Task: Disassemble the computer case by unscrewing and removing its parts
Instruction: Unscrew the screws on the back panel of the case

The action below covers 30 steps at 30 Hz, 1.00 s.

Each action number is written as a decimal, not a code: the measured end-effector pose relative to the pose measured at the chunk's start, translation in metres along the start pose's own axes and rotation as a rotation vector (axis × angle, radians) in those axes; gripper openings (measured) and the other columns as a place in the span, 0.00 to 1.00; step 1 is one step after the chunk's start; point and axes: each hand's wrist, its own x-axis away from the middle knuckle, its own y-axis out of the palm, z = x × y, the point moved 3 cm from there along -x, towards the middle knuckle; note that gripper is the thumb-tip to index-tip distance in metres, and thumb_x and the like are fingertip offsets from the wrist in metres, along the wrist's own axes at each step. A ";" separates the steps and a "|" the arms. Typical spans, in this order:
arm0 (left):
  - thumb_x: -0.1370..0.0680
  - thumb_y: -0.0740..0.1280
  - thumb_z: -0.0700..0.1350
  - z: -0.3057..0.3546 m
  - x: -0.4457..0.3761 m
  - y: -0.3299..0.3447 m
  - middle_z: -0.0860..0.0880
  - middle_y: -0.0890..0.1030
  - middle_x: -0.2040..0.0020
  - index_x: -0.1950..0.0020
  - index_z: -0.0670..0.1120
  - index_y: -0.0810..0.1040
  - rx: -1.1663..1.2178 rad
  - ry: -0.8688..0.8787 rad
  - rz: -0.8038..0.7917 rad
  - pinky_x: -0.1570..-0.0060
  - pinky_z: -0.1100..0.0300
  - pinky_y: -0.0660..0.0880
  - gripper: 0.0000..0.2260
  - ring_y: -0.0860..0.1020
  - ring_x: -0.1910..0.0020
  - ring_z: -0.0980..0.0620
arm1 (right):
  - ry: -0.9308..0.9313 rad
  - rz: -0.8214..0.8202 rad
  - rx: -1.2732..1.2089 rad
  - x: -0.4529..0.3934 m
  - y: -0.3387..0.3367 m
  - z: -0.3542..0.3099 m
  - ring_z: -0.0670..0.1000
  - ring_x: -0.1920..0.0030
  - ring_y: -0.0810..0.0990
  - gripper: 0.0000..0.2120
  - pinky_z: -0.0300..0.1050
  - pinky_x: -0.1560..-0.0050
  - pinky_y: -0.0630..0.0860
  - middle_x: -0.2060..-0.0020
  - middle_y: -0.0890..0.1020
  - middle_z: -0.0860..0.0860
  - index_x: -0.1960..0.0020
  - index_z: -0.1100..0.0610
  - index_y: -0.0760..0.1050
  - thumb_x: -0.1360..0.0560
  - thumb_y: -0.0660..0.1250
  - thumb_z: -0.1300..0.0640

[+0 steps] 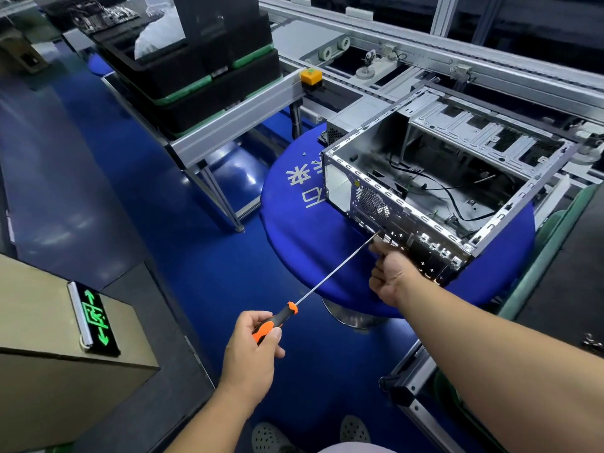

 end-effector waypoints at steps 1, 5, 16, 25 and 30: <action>0.17 0.68 0.45 -0.001 -0.001 0.001 0.50 0.85 0.58 0.45 0.60 0.76 0.025 -0.017 -0.012 0.58 0.56 0.76 0.08 0.83 0.64 0.57 | -0.035 0.054 0.082 0.008 -0.002 -0.002 0.47 0.74 0.59 0.07 0.40 0.76 0.58 0.75 0.63 0.44 0.54 0.51 0.80 0.23 0.71 0.47; 0.15 0.65 0.50 -0.003 -0.006 0.002 0.46 0.86 0.58 0.43 0.47 0.79 0.259 -0.172 -0.078 0.72 0.59 0.71 0.08 0.80 0.68 0.50 | -0.573 0.151 0.490 0.054 0.007 -0.037 0.48 0.69 0.71 0.12 0.43 0.69 0.66 0.71 0.74 0.44 0.62 0.53 0.76 0.27 0.69 0.45; 0.15 0.61 0.62 0.004 -0.006 0.002 0.44 0.80 0.67 0.40 0.45 0.82 0.457 -0.348 -0.087 0.76 0.60 0.66 0.22 0.76 0.73 0.49 | -0.901 0.247 1.006 0.043 0.024 -0.211 0.55 0.57 0.83 0.09 0.49 0.57 0.79 0.61 0.84 0.52 0.56 0.54 0.80 0.25 0.68 0.49; 0.14 0.62 0.58 0.007 -0.006 -0.001 0.42 0.81 0.65 0.41 0.46 0.81 0.475 -0.340 -0.124 0.74 0.59 0.68 0.17 0.77 0.71 0.48 | -0.692 0.028 1.300 -0.011 -0.005 -0.175 0.51 0.68 0.74 0.24 0.44 0.65 0.69 0.74 0.77 0.46 0.62 0.58 0.79 0.26 0.72 0.36; 0.16 0.68 0.45 0.006 -0.005 -0.003 0.42 0.85 0.58 0.36 0.42 0.74 0.505 -0.285 -0.169 0.71 0.59 0.70 0.11 0.77 0.68 0.50 | -0.825 -0.019 1.215 -0.014 -0.007 -0.170 0.41 0.78 0.72 0.15 0.41 0.69 0.70 0.77 0.79 0.46 0.61 0.57 0.81 0.25 0.76 0.46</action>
